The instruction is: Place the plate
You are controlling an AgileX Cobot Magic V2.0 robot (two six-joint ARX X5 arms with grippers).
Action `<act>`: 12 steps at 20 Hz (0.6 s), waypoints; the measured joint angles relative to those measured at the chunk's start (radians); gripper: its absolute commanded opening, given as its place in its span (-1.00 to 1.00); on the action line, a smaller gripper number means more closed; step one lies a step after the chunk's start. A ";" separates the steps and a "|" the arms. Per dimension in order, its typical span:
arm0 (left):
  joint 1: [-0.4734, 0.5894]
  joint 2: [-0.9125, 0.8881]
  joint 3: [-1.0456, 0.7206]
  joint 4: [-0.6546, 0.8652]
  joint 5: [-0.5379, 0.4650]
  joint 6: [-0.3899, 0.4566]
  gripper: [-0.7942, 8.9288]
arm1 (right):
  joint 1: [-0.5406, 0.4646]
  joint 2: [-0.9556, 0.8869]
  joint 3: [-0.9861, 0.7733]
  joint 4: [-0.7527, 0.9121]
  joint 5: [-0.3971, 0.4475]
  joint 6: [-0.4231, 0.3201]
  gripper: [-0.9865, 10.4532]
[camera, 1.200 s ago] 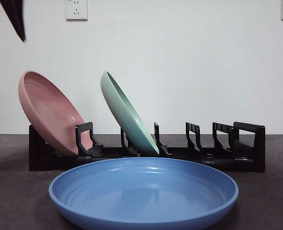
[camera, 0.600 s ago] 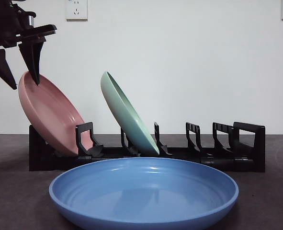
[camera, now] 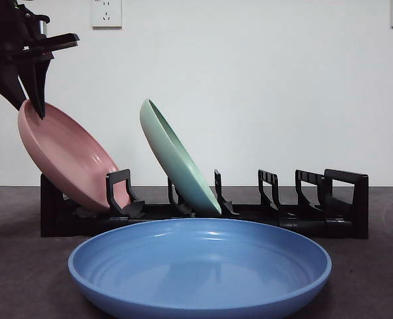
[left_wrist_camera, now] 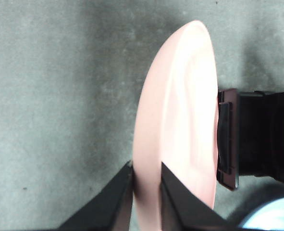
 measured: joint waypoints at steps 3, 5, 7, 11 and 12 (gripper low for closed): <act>-0.002 0.003 0.028 -0.042 -0.022 0.010 -0.80 | 0.000 0.000 0.000 -0.009 0.000 0.000 -0.48; 0.000 0.004 0.073 -0.087 -0.072 0.033 -0.80 | 0.000 0.000 0.000 -0.021 0.000 0.000 -0.48; 0.001 0.003 0.124 -0.123 -0.113 0.050 -0.80 | 0.000 0.000 0.000 -0.023 0.006 0.001 -0.48; 0.000 0.003 0.210 -0.229 -0.159 0.085 -0.80 | 0.000 -0.012 0.000 -0.025 0.086 0.000 -0.48; -0.002 0.003 0.230 -0.254 -0.177 0.091 -0.80 | 0.000 -0.023 0.000 -0.025 0.106 0.000 -0.48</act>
